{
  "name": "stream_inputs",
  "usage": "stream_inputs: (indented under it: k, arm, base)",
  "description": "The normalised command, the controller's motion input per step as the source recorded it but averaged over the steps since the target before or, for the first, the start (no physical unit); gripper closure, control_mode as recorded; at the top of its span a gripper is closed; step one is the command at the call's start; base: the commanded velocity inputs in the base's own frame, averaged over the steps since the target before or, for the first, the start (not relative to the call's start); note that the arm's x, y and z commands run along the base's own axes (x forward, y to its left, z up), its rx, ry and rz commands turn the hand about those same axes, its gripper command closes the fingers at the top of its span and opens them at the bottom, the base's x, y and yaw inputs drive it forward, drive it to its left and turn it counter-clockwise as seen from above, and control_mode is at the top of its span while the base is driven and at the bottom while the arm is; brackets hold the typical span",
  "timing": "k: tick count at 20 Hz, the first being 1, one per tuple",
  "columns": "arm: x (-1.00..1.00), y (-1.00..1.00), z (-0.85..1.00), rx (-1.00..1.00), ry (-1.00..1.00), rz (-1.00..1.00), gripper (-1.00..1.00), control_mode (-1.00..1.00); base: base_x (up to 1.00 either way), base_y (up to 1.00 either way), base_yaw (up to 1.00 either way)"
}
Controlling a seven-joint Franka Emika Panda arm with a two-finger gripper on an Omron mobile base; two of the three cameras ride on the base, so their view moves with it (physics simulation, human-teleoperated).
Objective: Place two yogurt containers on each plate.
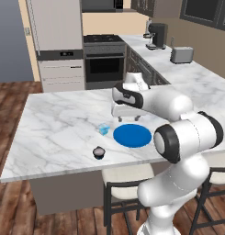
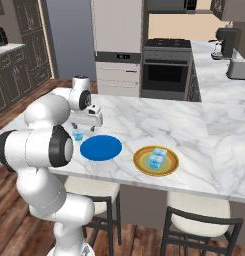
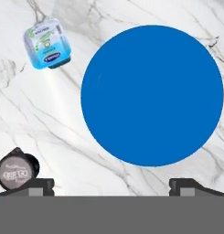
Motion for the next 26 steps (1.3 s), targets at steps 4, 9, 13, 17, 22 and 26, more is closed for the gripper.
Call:
stream_inputs:
  k: [4, 9, 13, 17, 22, 26]
  arm:
    - [0.12, 0.21, -0.12, 0.0, -0.04, 0.07, -1.0, -1.0]
    - [0.01, 0.14, -0.17, 0.0, -0.15, 0.12, -1.0, -1.0]
    - [0.01, 0.09, -0.08, 0.0, -0.15, 0.17, -1.0, -1.0]
    - [0.02, 0.21, 0.0, 0.0, 0.0, 0.13, -1.0, -1.0]
    - [0.32, 0.09, -0.01, 0.0, 0.0, 0.09, -1.0, -1.0]
    - [0.39, 0.05, -0.08, 0.0, 0.0, 0.07, -1.0, -1.0]
  base:
    - [0.0, 0.0, 0.0]
    - [0.0, 0.0, 0.0]
    - [0.0, 0.0, 0.0]
    - [0.0, 0.0, 0.0]
    - [0.0, 0.0, 0.0]
    - [0.0, 0.0, 0.0]
